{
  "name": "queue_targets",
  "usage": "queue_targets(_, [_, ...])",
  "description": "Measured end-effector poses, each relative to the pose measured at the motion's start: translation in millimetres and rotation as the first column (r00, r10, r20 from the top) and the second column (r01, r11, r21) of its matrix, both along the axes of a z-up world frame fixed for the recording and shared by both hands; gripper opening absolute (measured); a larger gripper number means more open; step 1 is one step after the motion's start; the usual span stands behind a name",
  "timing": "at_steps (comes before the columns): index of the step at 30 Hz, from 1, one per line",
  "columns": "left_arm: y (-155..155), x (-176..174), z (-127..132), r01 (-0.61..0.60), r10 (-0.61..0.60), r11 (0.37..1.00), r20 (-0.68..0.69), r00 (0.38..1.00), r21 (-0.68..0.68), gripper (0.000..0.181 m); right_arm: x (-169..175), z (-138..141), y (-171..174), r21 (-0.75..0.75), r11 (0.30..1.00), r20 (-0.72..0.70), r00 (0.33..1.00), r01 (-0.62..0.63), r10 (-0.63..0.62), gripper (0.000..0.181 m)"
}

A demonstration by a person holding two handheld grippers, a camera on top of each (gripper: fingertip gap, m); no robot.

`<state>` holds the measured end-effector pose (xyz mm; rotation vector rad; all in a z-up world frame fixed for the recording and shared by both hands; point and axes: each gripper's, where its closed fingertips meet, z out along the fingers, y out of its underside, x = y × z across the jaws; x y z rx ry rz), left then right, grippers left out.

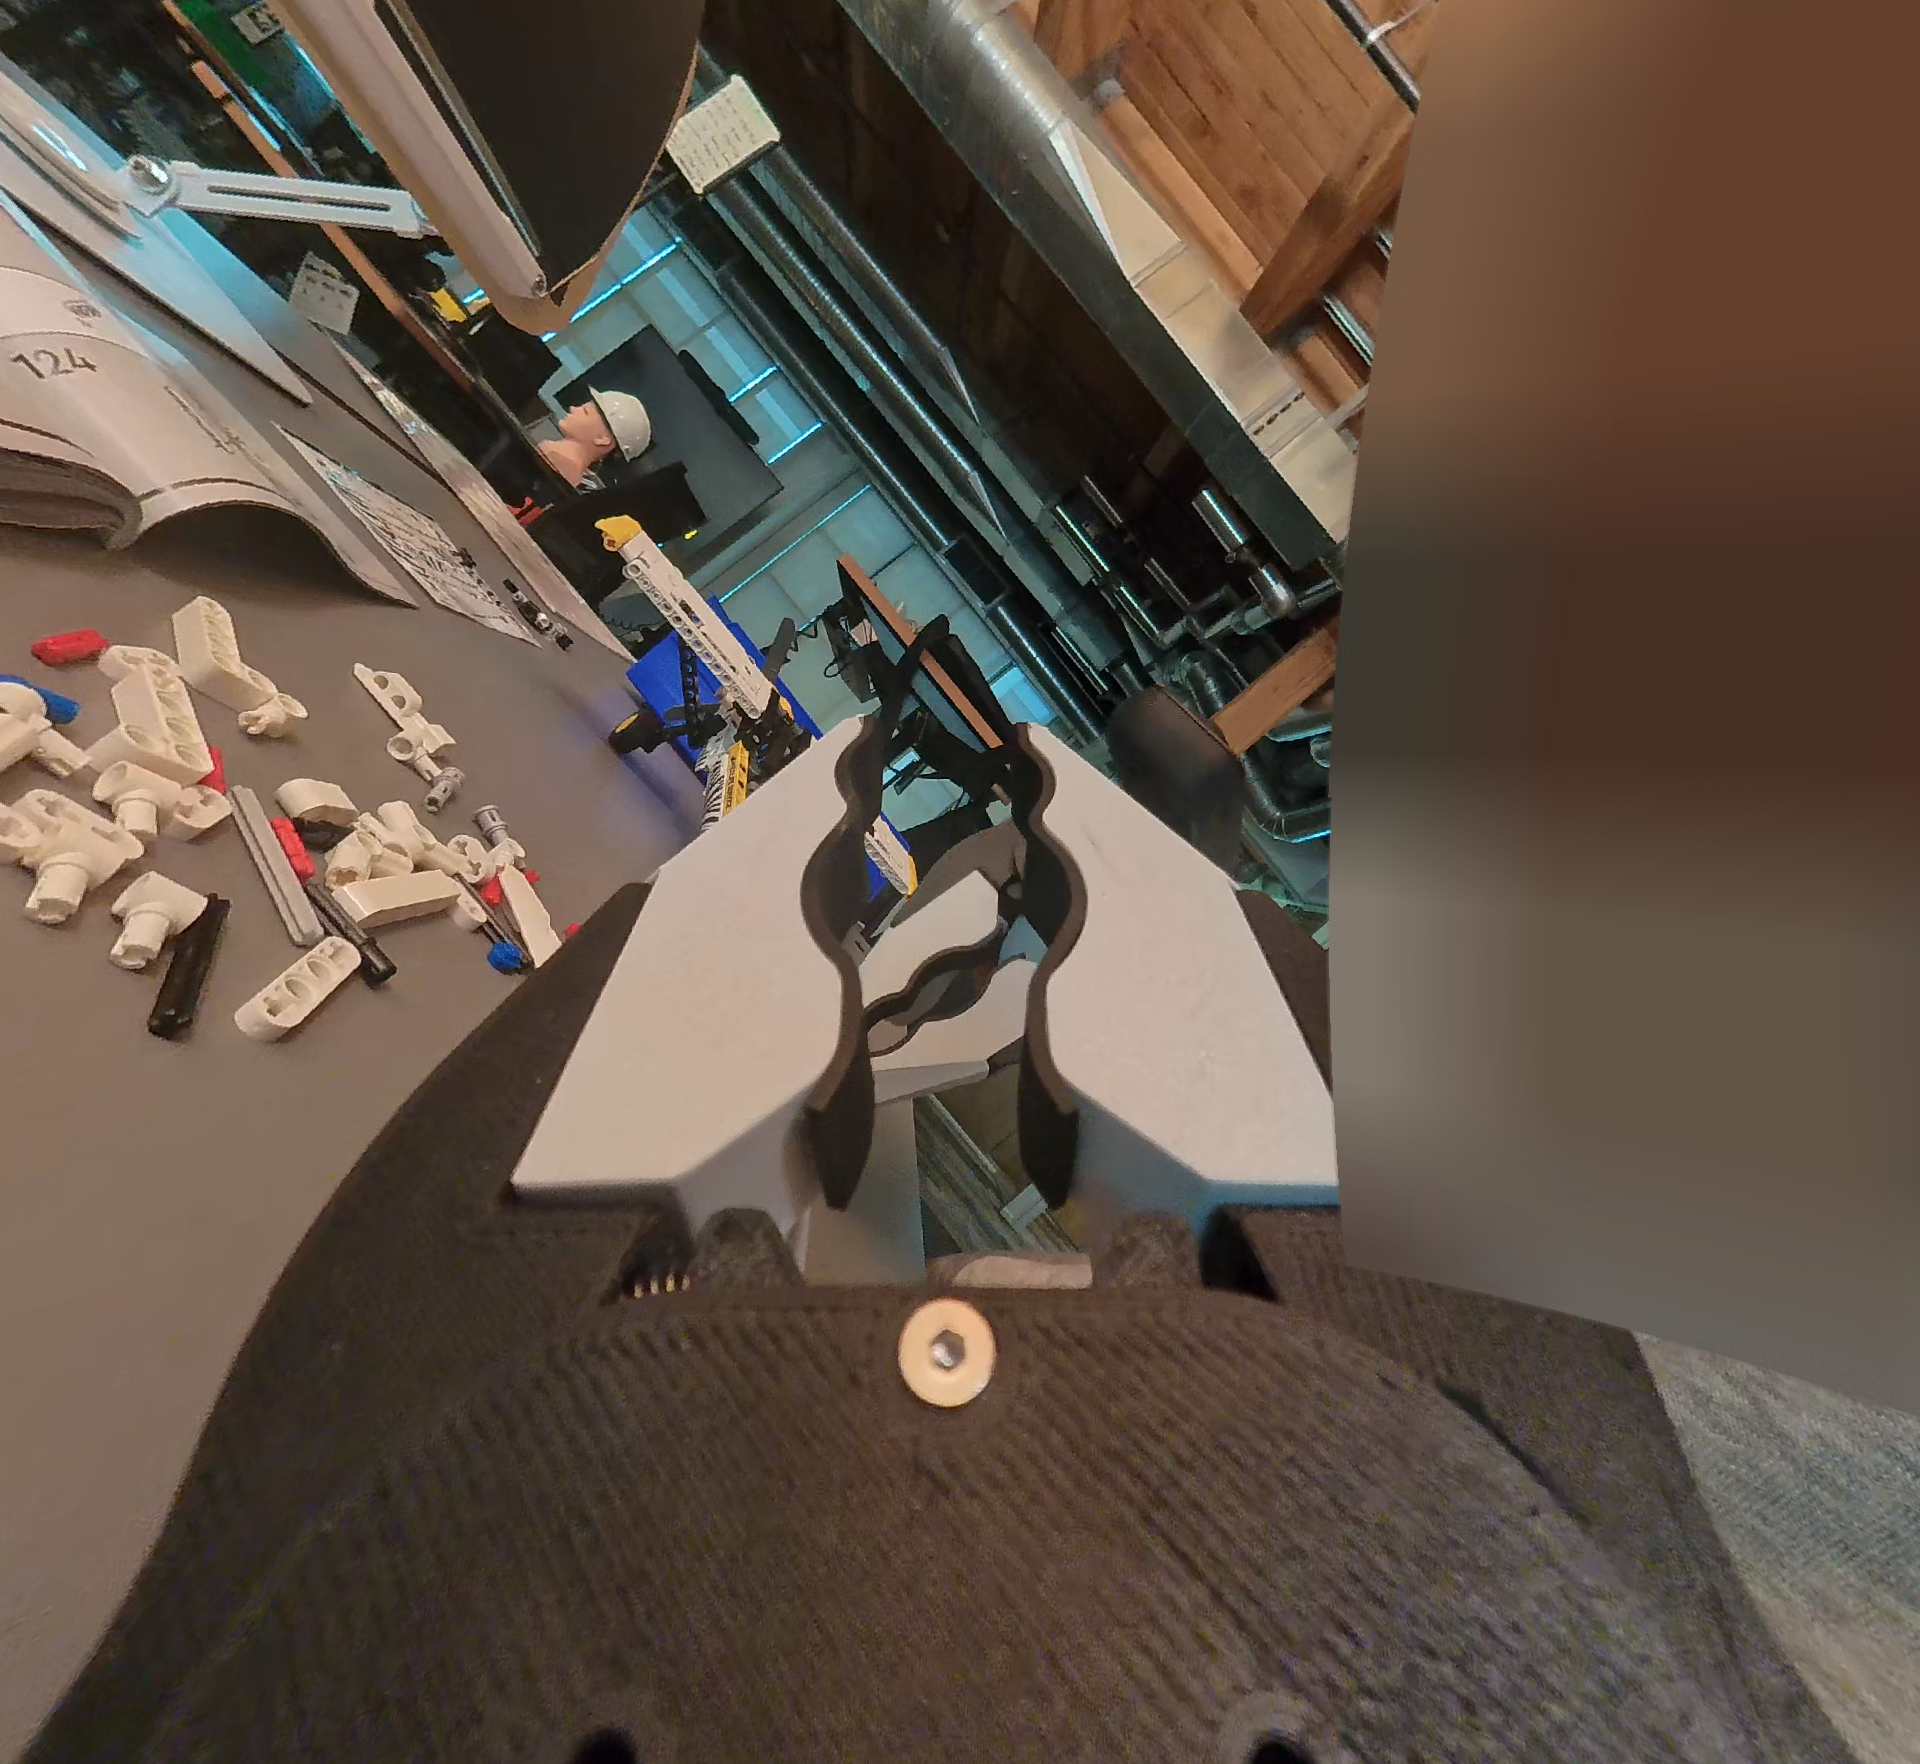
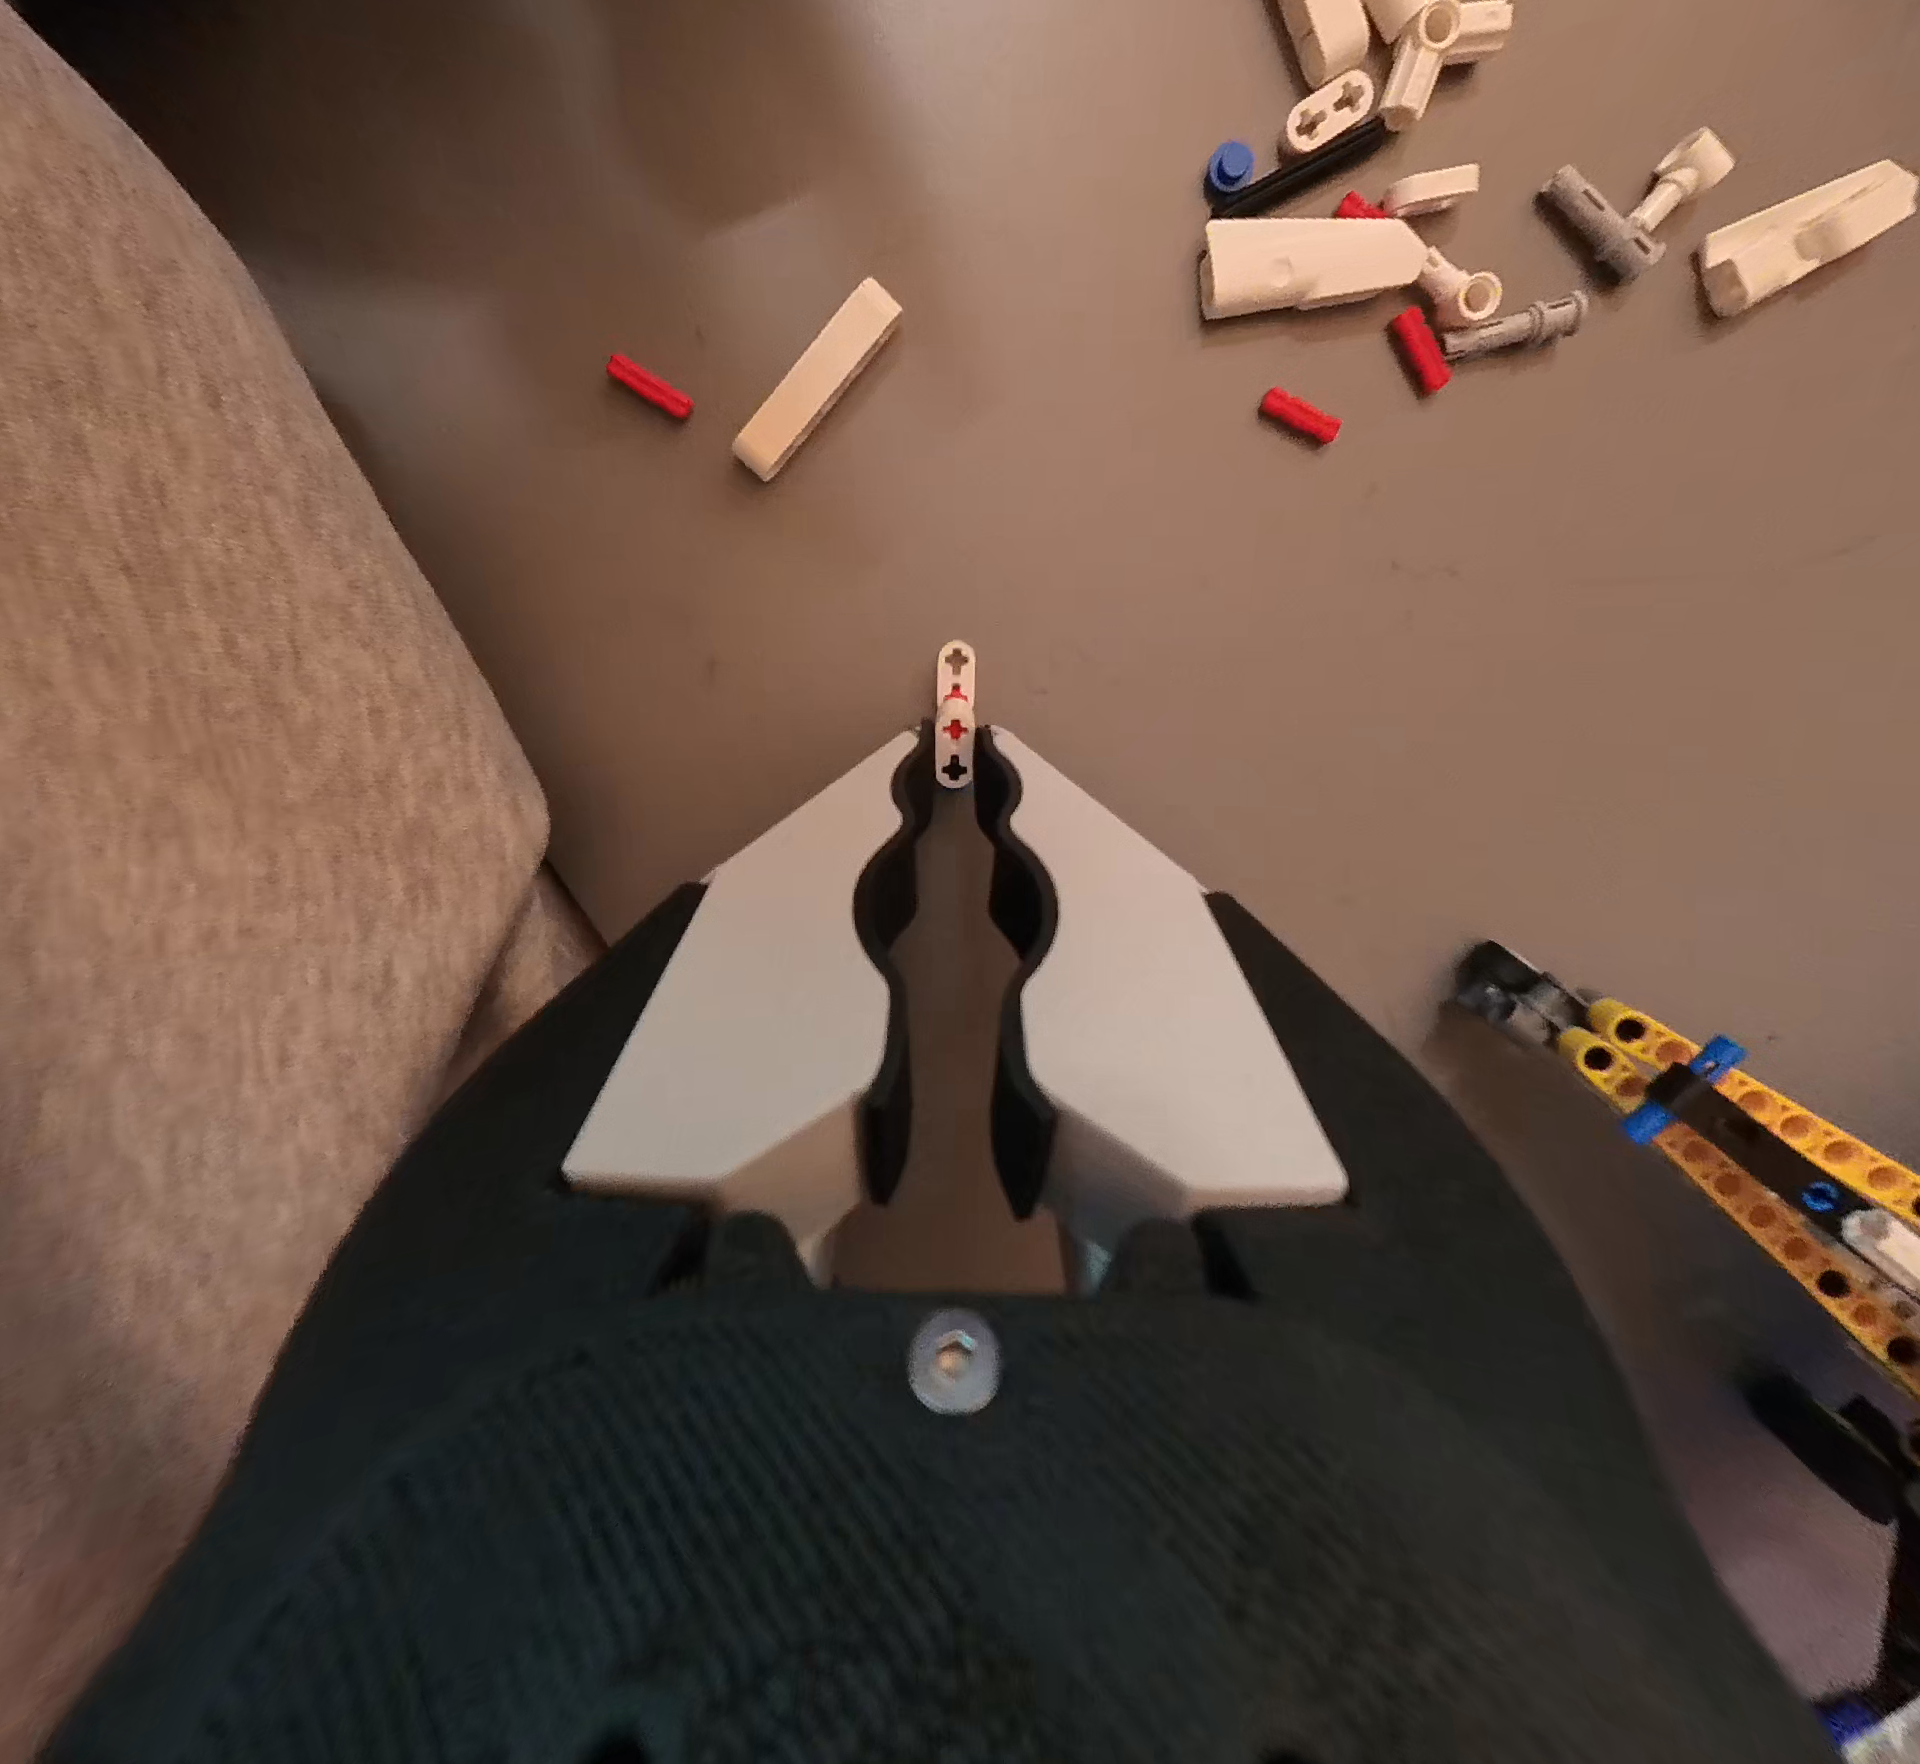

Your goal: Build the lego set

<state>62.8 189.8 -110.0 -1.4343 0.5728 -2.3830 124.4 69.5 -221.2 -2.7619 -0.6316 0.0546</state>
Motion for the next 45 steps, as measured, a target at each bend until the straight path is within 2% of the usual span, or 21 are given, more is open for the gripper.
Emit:
queue_targets(1, [-0.1, 0.1, -0.1, 0.001, -0.001, 1.000, 0.000, 1.000, 0.000, 0.022, 0.0, -0.1, 0.3, -0.017, 1.000, 0.008, 1.000, -0.003, 0.003, 0.006])
queue_targets(12, [0.9, -0.7, -0.4, 0.008, -0.008, 1.000, 0.004, 1.000, -0.017, 0.023, -1.0, -0.4, 4.8, -0.268, 0.963, 0.065, 0.998, 0.002, 0.016, 0.006])
queue_targets(21, [1.8, -1.8, 0.0, 0.021, -0.020, 0.999, 0.015, 1.000, -0.037, 0.023, -0.9, -3.1, 5.4, -0.362, 0.932, 0.086, 0.996, 0.015, 0.017, 0.006])
queue_targets(30, [0.7, -1.5, 0.1, 0.032, -0.031, 0.999, 0.017, 0.999, -0.042, 0.024, -0.3, -3.9, 5.1, -0.328, 0.944, 0.071, 0.997, 0.034, -0.011, 0.006])
queue_targets(34, [-1.2, -0.7, -0.1, 0.032, -0.032, 0.999, 0.009, 0.999, -0.027, 0.025, 6.6, -3.4, 9.0, -0.240, 0.970, 0.053, 0.998, 0.038, -0.026, 0.006])
queue_targets(36, [-2.4, 0.3, -0.7, 0.029, -0.029, 0.999, 0.000, 1.000, -0.014, 0.026, 7.9, 1.9, 16.2, -0.146, 0.987, -0.021, 0.997, 0.070, -0.074, 0.006])
queue_targets(37, [-3.4, 1.1, -1.2, 0.029, -0.029, 1.000, -0.006, 1.000, -0.006, 0.026, 4.7, 8.4, 22.5, -0.086, 0.991, -0.107, 0.988, 0.104, -0.113, 0.006])
queue_targets(38, [-5.0, 2.1, -1.8, 0.031, -0.031, 1.000, -0.015, 0.999, 0.004, 0.027, -0.1, 17.8, 29.6, -0.023, 0.989, -0.220, 0.965, 0.145, -0.146, 0.006])
queue_targets(40, [-9.9, 5.0, -3.7, 0.041, -0.039, 0.999, -0.036, 0.999, 0.032, 0.027, -3.5, 40.6, 43.0, 0.085, 0.962, -0.448, 0.872, 0.260, -0.196, 0.006])
queue_targets(42, [-17.3, 8.5, -5.8, 0.062, -0.058, 0.996, -0.061, 0.996, 0.068, 0.027, -2.7, 63.7, 52.1, 0.156, 0.916, -0.653, 0.734, 0.369, -0.184, 0.006])
queue_targets(45, [-29.2, 14.5, -10.1, 0.081, -0.065, 0.986, -0.108, 0.992, 0.145, 0.027, 3.2, 83.5, 57.8, 0.201, 0.850, -0.835, 0.539, 0.487, -0.111, 0.005])
